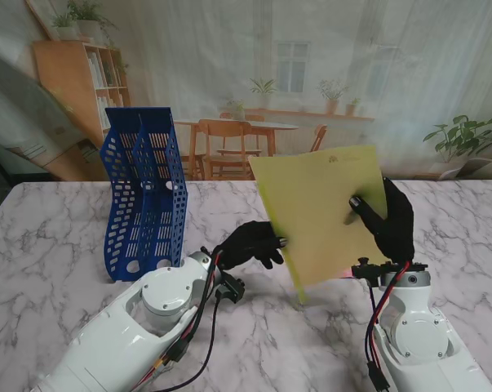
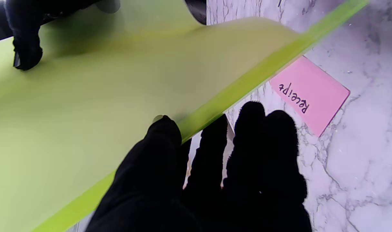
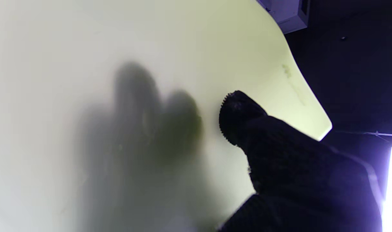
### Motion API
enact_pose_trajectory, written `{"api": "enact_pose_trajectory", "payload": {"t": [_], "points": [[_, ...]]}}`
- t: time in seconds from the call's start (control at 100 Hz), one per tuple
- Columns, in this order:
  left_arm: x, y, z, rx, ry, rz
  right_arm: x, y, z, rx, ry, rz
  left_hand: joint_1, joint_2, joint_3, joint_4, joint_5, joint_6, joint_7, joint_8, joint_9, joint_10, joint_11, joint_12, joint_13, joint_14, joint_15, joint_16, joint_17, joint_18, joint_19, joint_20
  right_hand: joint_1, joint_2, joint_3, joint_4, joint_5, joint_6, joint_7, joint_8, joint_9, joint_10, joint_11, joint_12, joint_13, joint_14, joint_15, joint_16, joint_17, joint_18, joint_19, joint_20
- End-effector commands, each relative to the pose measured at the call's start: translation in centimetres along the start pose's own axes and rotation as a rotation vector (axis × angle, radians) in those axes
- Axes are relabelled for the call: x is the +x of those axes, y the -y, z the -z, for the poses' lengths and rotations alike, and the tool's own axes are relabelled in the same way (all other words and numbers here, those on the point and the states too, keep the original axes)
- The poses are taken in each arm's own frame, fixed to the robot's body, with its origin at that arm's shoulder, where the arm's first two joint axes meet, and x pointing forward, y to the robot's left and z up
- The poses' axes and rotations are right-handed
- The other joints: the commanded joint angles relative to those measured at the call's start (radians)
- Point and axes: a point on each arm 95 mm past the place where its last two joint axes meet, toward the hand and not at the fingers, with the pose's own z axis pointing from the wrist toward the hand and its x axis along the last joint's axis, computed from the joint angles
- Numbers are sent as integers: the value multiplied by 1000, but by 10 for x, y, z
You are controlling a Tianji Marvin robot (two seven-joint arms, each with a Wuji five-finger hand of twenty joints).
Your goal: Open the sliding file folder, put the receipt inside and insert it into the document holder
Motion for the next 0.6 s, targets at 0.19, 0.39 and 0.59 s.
{"api": "enact_pose_trajectory", "payload": {"t": [0.19,0.39,0.59], "points": [[-5,-11,0,-36,10,17,18,2,-19,3,-72,-24,72,29,88,21,58,-45,89,12,50,-25,62,24,29,16,29,6,23,-54,31,11,81,81,60,26,37,-195,74,52,11,-62,75,21,43,-42,54,16,14,-49,24,3],[-10,-16,-1,-51,28,20,26,3,-24,7,-91,-40,72,29,86,21,61,-45,88,10,52,-24,62,22,33,16,30,5,27,-55,33,9,81,80,60,26,38,-194,75,52,12,-62,74,23,43,-43,57,18,14,-49,24,2],[-12,-20,-3,-67,33,18,34,1,-28,15,-114,-48,72,30,86,21,61,-45,87,10,51,-23,61,20,32,17,30,5,28,-54,34,8,81,80,61,27,38,-195,74,52,13,-63,74,24,44,-44,58,19,15,-46,23,2]]}}
